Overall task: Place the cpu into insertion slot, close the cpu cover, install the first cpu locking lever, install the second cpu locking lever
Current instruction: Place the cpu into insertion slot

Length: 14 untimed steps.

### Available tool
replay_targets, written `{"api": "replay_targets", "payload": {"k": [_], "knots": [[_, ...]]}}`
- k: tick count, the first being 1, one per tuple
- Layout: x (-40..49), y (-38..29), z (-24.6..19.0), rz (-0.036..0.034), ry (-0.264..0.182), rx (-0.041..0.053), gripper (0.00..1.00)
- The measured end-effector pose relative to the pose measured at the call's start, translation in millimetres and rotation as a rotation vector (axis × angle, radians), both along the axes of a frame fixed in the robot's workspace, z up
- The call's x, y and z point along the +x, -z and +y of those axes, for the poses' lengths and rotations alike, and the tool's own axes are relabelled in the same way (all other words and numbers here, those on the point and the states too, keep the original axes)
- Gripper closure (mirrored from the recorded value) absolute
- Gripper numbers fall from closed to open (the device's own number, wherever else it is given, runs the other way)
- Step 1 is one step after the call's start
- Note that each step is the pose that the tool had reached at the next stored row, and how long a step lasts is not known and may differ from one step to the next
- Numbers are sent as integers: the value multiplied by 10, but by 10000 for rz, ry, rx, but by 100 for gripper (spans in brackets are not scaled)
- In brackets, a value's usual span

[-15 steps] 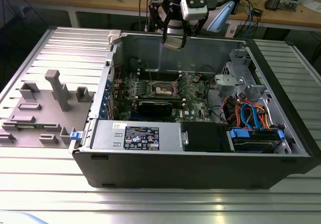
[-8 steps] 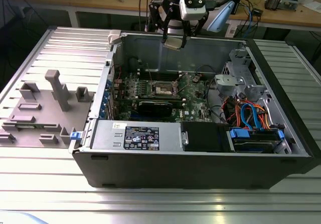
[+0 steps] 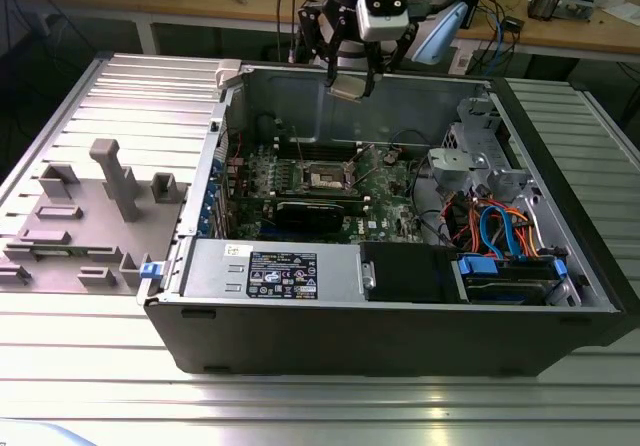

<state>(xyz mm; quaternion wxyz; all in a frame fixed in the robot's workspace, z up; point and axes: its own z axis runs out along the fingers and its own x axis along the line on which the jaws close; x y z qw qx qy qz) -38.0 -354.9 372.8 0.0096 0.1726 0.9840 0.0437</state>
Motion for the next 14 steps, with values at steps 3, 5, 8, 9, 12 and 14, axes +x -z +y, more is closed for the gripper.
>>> {"api": "replay_targets", "payload": {"k": [3, 5, 8, 9, 12, 14], "knots": [[-2, 12, 0, -1, 234, -1, 46], [-2, 15, 0, -2, 501, -6, 46], [-3, 15, 0, -2, 506, -8, 46], [-2, 15, 0, -2, 506, -7, 46], [-2, 15, 0, -2, 507, -7, 46], [-2, 15, 0, -2, 539, -8, 46]]}}
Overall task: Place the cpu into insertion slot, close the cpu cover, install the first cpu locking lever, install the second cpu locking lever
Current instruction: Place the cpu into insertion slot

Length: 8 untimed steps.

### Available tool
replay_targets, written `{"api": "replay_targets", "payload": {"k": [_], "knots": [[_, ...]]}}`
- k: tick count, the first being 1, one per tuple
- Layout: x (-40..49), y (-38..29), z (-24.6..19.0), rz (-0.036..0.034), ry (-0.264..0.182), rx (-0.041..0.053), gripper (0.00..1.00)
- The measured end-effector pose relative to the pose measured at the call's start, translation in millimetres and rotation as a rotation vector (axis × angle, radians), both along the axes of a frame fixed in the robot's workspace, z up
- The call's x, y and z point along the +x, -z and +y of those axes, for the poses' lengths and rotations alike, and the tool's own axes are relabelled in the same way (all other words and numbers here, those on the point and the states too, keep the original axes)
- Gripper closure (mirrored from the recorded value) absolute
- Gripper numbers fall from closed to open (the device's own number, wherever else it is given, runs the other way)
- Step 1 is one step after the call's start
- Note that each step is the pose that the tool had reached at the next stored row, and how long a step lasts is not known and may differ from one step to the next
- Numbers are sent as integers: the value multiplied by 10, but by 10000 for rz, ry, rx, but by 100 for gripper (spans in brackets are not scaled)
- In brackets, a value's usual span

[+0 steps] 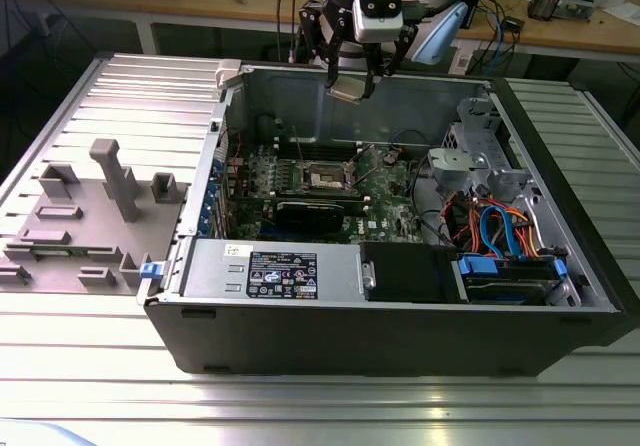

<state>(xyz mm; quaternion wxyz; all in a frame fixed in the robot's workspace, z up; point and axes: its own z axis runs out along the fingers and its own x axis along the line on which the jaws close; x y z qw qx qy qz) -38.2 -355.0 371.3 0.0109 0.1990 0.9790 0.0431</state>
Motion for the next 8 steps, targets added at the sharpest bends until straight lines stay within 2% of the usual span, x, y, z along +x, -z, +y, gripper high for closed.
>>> {"api": "replay_targets", "payload": {"k": [8], "knots": [[0, 0, 0, 0, 33, 0, 46]]}}
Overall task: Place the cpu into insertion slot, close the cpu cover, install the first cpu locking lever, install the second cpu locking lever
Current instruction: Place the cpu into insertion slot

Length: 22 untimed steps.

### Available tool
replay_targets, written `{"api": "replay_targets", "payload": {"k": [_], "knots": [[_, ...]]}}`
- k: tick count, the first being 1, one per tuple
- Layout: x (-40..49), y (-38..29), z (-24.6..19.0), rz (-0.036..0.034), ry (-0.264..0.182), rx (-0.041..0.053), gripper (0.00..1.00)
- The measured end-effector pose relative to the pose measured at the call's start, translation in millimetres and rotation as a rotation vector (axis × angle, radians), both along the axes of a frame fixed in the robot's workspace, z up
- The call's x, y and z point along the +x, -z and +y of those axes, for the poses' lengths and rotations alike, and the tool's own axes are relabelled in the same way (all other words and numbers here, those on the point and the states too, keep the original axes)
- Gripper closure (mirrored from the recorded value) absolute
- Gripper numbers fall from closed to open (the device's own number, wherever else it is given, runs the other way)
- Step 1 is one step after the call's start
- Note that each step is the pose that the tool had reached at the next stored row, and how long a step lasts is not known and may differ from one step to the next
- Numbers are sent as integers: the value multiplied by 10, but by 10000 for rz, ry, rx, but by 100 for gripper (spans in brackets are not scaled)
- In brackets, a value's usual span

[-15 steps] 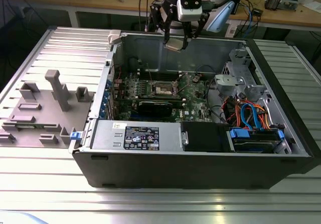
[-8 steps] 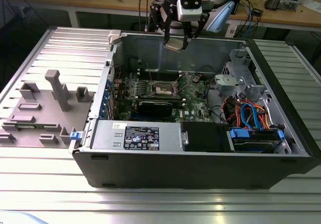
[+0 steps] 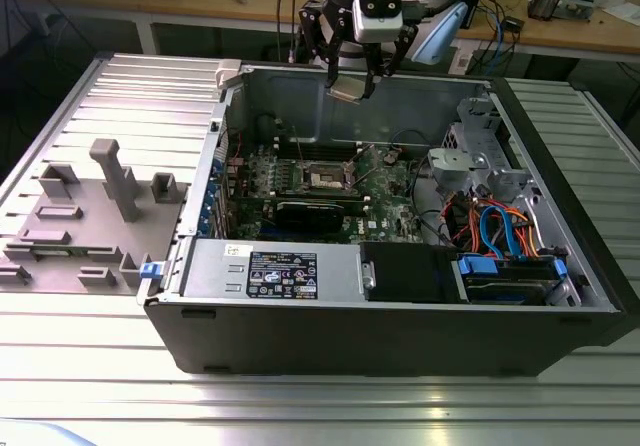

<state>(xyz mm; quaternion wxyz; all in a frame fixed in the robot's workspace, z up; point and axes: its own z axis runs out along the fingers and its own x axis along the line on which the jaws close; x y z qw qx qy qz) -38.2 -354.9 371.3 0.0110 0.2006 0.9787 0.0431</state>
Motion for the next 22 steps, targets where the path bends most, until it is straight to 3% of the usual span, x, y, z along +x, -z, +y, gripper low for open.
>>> {"api": "replay_targets", "payload": {"k": [10, 12, 14, 16, 22], "knots": [[0, 2, 0, 0, 214, -5, 46], [0, 2, 0, -37, 323, -85, 46], [-1, 6, 0, -137, 403, -221, 46], [-4, 9, 0, -138, 514, -228, 46], [-5, 33, 0, -128, 1470, -236, 46]]}}
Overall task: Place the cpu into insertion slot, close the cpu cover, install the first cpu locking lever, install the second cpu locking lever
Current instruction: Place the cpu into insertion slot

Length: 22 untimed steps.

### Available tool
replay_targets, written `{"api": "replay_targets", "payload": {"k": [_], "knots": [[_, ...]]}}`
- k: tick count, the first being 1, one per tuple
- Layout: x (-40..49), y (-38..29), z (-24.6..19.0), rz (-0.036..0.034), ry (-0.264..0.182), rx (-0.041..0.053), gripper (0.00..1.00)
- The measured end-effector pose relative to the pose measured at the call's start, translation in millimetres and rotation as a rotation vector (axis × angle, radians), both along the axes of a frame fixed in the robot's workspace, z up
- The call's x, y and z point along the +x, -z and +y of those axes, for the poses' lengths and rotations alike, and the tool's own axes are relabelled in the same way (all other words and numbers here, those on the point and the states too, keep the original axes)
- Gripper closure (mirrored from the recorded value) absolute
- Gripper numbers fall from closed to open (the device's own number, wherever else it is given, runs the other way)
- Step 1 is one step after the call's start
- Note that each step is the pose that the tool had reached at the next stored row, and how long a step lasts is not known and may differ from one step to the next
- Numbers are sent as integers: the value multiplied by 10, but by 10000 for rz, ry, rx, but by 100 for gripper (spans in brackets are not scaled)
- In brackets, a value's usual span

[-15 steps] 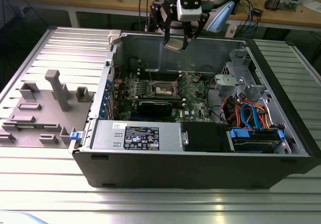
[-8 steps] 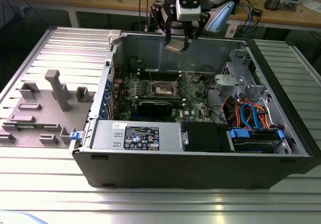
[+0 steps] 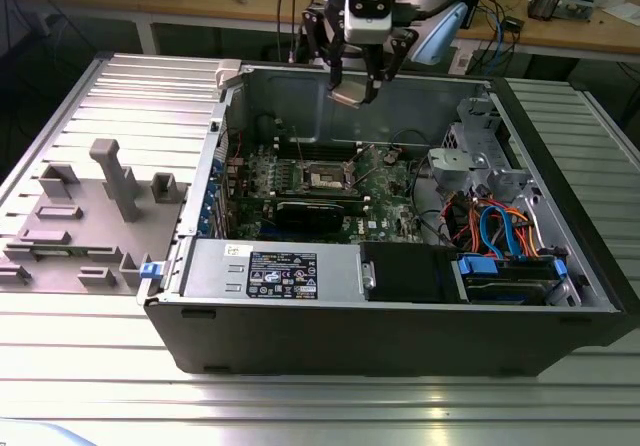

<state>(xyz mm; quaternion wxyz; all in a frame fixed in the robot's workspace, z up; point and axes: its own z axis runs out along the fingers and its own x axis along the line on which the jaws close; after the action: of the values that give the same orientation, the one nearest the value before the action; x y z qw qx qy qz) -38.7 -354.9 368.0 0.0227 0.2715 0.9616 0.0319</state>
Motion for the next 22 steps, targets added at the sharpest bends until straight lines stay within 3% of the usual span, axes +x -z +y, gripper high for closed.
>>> {"api": "replay_targets", "payload": {"k": [6, 22], "knots": [[0, 21, 0, 1, 929, 1, 46], [0, 22, 0, 0, 1025, 1, 46]]}}
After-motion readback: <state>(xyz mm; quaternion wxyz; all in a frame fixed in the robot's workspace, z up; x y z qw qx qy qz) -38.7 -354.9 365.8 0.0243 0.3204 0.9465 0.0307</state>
